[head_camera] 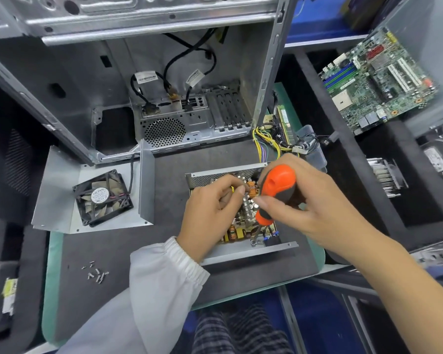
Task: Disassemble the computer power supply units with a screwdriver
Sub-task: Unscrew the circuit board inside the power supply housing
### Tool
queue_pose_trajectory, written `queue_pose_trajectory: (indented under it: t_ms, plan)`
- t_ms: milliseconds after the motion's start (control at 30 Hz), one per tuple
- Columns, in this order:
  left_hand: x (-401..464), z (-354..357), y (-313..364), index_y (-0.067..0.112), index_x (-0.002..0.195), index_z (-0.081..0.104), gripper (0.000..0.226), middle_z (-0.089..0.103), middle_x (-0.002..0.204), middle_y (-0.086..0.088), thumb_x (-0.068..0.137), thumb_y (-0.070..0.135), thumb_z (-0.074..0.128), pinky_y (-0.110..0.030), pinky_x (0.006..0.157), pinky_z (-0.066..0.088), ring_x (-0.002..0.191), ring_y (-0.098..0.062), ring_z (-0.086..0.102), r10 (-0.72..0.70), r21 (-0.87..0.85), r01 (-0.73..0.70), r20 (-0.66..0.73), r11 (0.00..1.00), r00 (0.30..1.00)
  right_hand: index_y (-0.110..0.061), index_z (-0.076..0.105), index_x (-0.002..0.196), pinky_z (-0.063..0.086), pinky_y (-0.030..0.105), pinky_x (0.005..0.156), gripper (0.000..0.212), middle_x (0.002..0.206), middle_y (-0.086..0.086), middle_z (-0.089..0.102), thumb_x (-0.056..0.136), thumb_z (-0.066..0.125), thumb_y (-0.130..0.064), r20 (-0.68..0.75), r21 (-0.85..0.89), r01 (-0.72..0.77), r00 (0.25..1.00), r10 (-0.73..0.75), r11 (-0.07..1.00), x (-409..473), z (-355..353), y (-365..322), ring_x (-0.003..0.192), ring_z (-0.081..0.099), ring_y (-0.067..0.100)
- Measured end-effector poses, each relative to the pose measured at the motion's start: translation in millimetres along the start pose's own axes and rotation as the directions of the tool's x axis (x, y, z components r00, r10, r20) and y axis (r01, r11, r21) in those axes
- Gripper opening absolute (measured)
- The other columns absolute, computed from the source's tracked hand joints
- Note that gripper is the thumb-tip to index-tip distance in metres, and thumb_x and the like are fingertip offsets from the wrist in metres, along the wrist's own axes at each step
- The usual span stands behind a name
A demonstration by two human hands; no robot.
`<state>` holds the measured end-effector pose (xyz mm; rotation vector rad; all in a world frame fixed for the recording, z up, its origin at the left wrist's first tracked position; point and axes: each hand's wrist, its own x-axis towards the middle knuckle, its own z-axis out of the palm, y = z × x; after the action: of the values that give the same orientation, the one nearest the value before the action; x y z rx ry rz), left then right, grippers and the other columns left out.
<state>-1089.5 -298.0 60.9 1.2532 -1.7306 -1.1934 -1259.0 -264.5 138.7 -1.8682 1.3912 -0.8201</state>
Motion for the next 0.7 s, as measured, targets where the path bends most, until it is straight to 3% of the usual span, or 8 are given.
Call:
queue_pose_trajectory:
  t_ms: [67,133,233,300,400,500,600,700]
  plan:
    - [-0.2,-6.3,2.5,0.018,0.1,0.069,0.022,0.057,0.069,-0.028,0.087,0.019,0.052,-0.049,0.062,0.049,0.061,-0.033,0.049,0.024,-0.053,-0.019,0.095,0.998,0.995,-0.022,0.052,0.101,0.041,0.014,0.068,0.029,0.089,-0.014,0.056,0.085,0.067,-0.041,0.048,-0.02,0.003,0.999,-0.002,1.0,3.6,0.0,-3.8,0.082,0.055,0.007]
    - [-2.9,-13.8,9.2,0.028,0.096,0.07,0.031,0.055,0.067,-0.028,0.08,0.013,0.049,-0.038,0.058,0.048,0.06,-0.023,0.044,0.062,-0.134,-0.032,0.224,0.99,0.973,-0.028,0.045,0.102,0.043,0.018,0.06,0.036,0.086,-0.012,0.058,0.082,0.068,-0.047,0.089,0.007,-0.026,0.996,0.025,1.0,6.2,-0.5,-7.9,0.073,0.057,0.01]
    - [-5.4,-22.7,19.8,0.049,0.075,0.062,0.047,0.035,0.054,0.0,0.078,0.003,0.055,-0.01,0.053,0.028,0.054,-0.002,0.027,0.137,-0.204,-0.053,0.426,0.977,0.894,-0.025,0.046,0.099,0.045,0.032,0.057,0.034,0.08,-0.002,0.059,0.083,0.067,-0.047,0.13,-0.047,0.023,0.991,-0.016,0.999,6.2,-5.3,-12.4,0.066,0.053,0.018]
    - [-3.2,-25.3,22.3,0.047,0.074,0.062,0.047,0.035,0.055,0.013,0.081,0.001,0.067,-0.009,0.054,0.027,0.052,-0.001,0.029,0.147,-0.229,-0.031,0.51,0.973,0.847,-0.021,0.05,0.1,0.044,0.03,0.059,0.032,0.079,-0.001,0.059,0.085,0.067,-0.043,0.149,-0.082,0.062,0.988,-0.05,0.995,4.5,-9.9,-15.3,0.065,0.049,0.016]
    - [2.2,-23.0,22.6,0.043,0.065,0.062,0.038,0.032,0.058,-0.008,0.079,0.011,0.077,-0.026,0.056,0.024,0.058,-0.018,0.028,0.128,-0.23,0.0,0.539,0.973,0.832,-0.018,0.055,0.104,0.045,0.026,0.067,0.028,0.086,-0.004,0.06,0.087,0.066,-0.037,0.227,-0.07,0.09,0.971,-0.072,0.993,2.1,-15.6,-21.7,0.071,0.05,0.011]
    - [3.9,-20.4,19.6,0.042,0.061,0.063,0.043,0.044,0.056,0.006,0.073,0.004,0.081,-0.025,0.058,0.03,0.062,-0.016,0.034,0.107,-0.267,0.054,0.554,0.962,0.826,-0.019,0.056,0.112,0.046,0.034,0.077,0.025,0.095,-0.007,0.061,0.09,0.063,-0.029,0.353,-0.044,0.062,0.935,-0.042,0.997,-0.5,-20.6,-28.1,0.084,0.056,0.018]
    - [3.2,-19.1,20.5,0.039,0.065,0.068,0.034,0.049,0.062,-0.02,0.071,0.008,0.082,-0.033,0.068,0.035,0.069,-0.021,0.039,0.088,-0.276,0.087,0.564,0.957,0.821,-0.021,0.055,0.112,0.044,0.028,0.081,0.024,0.098,-0.008,0.058,0.091,0.063,-0.031,0.365,-0.094,0.073,0.93,-0.033,0.993,-2.0,-24.6,-34.0,0.091,0.054,0.013]
    - [5.4,-17.5,23.5,0.036,0.063,0.068,0.041,0.059,0.061,0.015,0.074,-0.002,0.08,-0.013,0.063,0.041,0.062,0.001,0.051,0.125,-0.274,0.045,0.573,0.961,0.81,-0.024,0.052,0.098,0.043,0.019,0.065,0.041,0.083,-0.009,0.057,0.076,0.07,-0.054,0.158,-0.227,0.03,0.987,0.007,0.973,2.3,-23.5,-43.2,0.075,0.054,0.009]
